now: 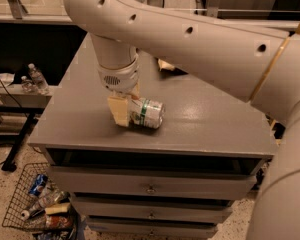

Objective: Place 7up can upright

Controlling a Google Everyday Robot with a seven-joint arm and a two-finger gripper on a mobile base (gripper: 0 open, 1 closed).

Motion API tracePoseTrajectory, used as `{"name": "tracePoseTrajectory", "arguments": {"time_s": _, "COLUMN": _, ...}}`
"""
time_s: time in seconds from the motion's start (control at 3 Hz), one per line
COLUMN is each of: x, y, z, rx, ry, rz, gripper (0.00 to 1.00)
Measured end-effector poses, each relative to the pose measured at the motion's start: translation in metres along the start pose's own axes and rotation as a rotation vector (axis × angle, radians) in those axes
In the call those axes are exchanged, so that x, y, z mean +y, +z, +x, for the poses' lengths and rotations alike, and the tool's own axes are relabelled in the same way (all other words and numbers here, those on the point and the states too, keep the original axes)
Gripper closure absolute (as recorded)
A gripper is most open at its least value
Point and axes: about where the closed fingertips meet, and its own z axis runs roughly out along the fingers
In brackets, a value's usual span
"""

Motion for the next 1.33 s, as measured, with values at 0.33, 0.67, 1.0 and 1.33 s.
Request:
{"name": "tracePoseTrajectory", "arguments": {"time_s": 0.33, "x": 0.001, "y": -0.010, "z": -0.009, "rx": -0.145, "ry": -0.044, "rz": -0.040, "gripper": 0.88}}
{"name": "tracePoseTrajectory", "arguments": {"time_s": 0.67, "x": -0.004, "y": -0.023, "z": -0.022, "rx": -0.385, "ry": -0.125, "rz": -0.097, "gripper": 1.00}}
{"name": "tracePoseTrajectory", "arguments": {"time_s": 1.0, "x": -0.009, "y": -0.028, "z": -0.035, "rx": -0.647, "ry": -0.193, "rz": -0.171, "gripper": 1.00}}
{"name": "tracePoseTrajectory", "arguments": {"time_s": 1.33, "x": -0.012, "y": -0.041, "z": -0.038, "rx": -0.903, "ry": -0.249, "rz": -0.208, "gripper": 1.00}}
